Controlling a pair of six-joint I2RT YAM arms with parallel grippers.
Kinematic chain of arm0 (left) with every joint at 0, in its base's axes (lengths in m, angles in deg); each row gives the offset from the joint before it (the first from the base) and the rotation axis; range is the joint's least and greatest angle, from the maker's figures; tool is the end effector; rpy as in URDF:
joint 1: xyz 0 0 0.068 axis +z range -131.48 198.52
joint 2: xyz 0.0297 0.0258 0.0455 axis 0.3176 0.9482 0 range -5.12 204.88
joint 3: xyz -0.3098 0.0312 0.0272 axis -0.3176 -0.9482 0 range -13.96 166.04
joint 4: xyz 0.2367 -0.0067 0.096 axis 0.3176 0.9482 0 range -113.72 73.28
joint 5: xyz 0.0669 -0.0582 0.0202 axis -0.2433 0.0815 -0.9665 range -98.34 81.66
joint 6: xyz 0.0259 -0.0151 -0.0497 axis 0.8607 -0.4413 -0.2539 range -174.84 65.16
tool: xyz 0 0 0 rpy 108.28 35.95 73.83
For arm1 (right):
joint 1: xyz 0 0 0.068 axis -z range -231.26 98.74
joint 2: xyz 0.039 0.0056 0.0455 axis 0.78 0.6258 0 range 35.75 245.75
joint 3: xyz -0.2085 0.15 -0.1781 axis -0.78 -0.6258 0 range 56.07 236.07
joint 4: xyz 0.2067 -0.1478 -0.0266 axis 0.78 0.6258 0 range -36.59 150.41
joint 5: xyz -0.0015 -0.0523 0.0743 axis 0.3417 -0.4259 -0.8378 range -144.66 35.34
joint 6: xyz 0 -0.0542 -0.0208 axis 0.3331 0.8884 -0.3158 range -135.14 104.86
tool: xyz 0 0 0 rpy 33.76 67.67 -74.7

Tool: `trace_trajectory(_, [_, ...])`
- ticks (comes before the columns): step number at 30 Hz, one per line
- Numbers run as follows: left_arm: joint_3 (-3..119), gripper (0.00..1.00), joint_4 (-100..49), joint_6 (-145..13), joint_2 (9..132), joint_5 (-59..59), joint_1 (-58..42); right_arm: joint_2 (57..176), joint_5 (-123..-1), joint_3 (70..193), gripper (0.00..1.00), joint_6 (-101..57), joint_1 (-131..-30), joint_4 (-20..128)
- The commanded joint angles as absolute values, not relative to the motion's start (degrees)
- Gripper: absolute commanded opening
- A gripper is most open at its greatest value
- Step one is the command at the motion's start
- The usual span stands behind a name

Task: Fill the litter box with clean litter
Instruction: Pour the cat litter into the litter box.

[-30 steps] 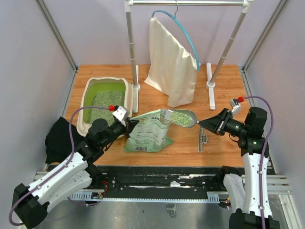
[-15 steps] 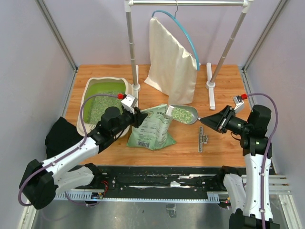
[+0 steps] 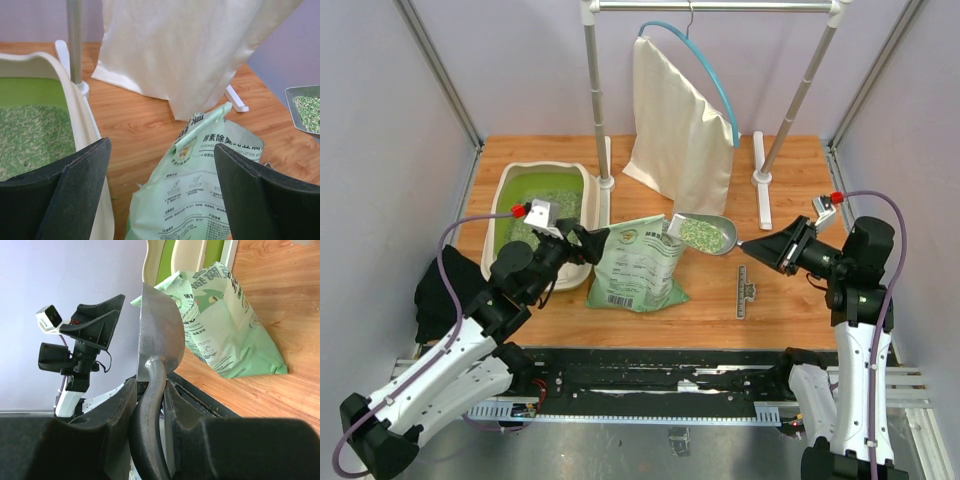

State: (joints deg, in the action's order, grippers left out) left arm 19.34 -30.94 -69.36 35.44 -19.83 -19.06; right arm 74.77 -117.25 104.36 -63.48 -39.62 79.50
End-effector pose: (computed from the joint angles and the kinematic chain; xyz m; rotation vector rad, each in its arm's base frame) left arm 0.1218 -0.0834 0.3411 0.1612 1.5904 -0.5545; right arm 0.1036 0.0164 0.3762 0.1935 1.9380 1.4392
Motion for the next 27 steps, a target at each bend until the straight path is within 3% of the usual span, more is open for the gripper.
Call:
trace_trajectory(1, [18.7,0.89,-22.5,-72.5,31.5,-24.1,-19.2,74.8,-119.5,104.6,0.01,-65.8,-40.1,75.3])
trace_trajectory(14, [21.4,0.93,-3.6,-91.8,28.4,-25.5,-19.2,77.0,-113.8,104.2,0.01,-69.6,-50.4,69.6])
trace_trajectory(27, [20.6,0.96,6.0,-96.2,22.3,-27.9,-19.2,82.0,-98.0,105.0,0.01,-76.5,-67.5,59.9])
